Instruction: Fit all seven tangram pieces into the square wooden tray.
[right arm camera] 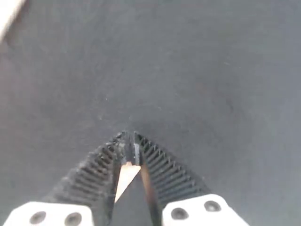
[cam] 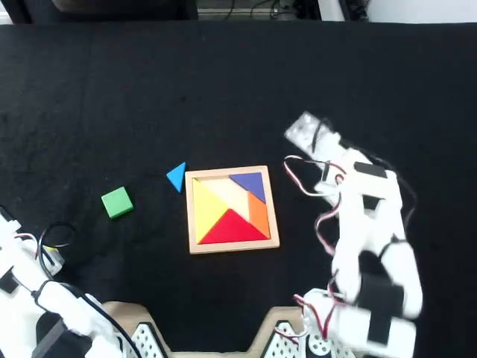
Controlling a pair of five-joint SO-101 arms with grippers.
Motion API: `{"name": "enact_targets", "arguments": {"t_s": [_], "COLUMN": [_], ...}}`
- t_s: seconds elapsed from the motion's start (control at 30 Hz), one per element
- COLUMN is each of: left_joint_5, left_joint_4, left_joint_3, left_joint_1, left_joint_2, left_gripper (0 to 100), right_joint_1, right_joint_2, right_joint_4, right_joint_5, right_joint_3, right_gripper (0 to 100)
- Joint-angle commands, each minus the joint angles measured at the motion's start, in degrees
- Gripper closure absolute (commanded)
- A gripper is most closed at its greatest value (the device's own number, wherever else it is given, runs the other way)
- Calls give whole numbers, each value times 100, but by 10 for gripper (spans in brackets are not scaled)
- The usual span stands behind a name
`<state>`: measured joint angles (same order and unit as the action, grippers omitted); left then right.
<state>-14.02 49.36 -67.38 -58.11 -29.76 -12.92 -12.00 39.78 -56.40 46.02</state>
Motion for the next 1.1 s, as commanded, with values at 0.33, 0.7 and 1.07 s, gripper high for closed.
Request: {"name": "enact_targets", "arguments": {"t_s": [0.33, 0.7, 1.07], "left_joint_5": [35, 35, 35], "left_joint_4": [-44, -35, -35], "left_joint_3": [-13, -22, -22], "left_joint_1": [110, 110, 110], "left_joint_2": [-70, -70, -70], "left_gripper": [798, 798, 798], "right_joint_1": [114, -79, -352], "right_joint_2": [-1657, -1376, -1367], "right_joint_4": [1785, 1433, 844], "right_joint_5": [2954, 3560, 3508], "right_joint_3": [629, 673, 1051], "right_gripper": [776, 781, 773]}}
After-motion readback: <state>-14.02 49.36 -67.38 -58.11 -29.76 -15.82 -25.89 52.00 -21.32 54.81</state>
